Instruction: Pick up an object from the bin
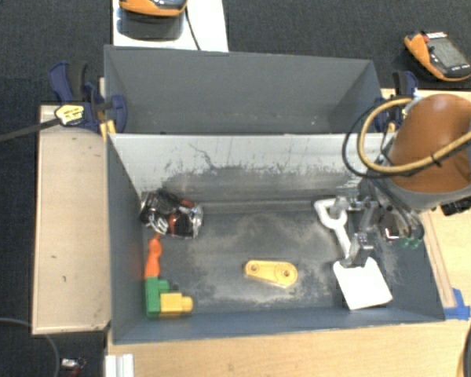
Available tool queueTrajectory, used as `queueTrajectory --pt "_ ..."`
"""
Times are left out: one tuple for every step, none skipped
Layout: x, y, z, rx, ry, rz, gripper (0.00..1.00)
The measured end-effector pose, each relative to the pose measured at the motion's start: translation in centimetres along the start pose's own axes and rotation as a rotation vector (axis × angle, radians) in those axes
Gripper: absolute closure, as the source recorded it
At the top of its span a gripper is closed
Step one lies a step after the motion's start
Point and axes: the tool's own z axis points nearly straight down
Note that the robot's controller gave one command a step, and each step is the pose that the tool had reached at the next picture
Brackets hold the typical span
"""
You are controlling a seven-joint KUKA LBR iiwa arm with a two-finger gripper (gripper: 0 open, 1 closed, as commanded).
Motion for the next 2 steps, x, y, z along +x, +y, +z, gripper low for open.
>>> queueTrajectory --pt "-0.2 0.0 -0.3 0.001 -0.007 -0.003 0.0" --pt "3.4 8.0 8.0 0.001 -0.012 -0.047 0.0"
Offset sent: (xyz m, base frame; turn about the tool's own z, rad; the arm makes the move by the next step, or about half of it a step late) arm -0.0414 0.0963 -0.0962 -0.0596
